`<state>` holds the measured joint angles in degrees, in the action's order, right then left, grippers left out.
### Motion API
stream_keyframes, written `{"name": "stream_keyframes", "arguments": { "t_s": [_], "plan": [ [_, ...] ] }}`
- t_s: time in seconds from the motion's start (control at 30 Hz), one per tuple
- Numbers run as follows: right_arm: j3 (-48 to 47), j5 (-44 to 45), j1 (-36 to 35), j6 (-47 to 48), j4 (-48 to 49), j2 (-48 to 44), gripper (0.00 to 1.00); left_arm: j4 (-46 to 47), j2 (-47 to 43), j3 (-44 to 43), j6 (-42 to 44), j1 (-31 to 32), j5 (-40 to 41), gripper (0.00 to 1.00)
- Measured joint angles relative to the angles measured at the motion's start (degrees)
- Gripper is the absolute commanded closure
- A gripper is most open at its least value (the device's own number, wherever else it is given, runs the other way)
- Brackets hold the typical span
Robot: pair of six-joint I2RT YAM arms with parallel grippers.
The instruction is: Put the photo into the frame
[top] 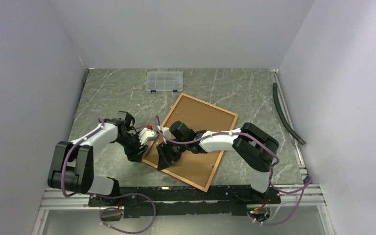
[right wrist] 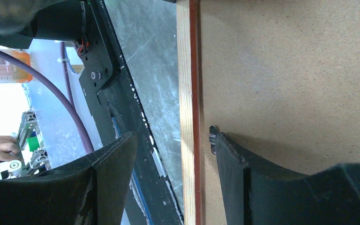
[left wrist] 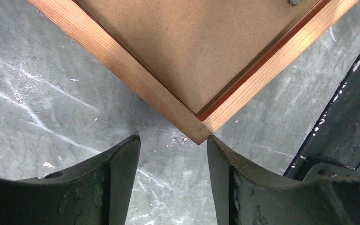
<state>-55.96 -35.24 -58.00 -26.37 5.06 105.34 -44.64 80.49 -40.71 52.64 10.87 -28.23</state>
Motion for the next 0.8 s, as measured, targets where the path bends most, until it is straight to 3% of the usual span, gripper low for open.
{"name": "stream_keyframes", "arguments": {
  "t_s": [0.8],
  "plan": [
    [-0.7, -4.4, 1.5, 1.9, 0.3, 1.8, 0.36, -1.0, 2.3, -1.7, -1.6, 0.1, 0.0, 0.41]
  ]
}}
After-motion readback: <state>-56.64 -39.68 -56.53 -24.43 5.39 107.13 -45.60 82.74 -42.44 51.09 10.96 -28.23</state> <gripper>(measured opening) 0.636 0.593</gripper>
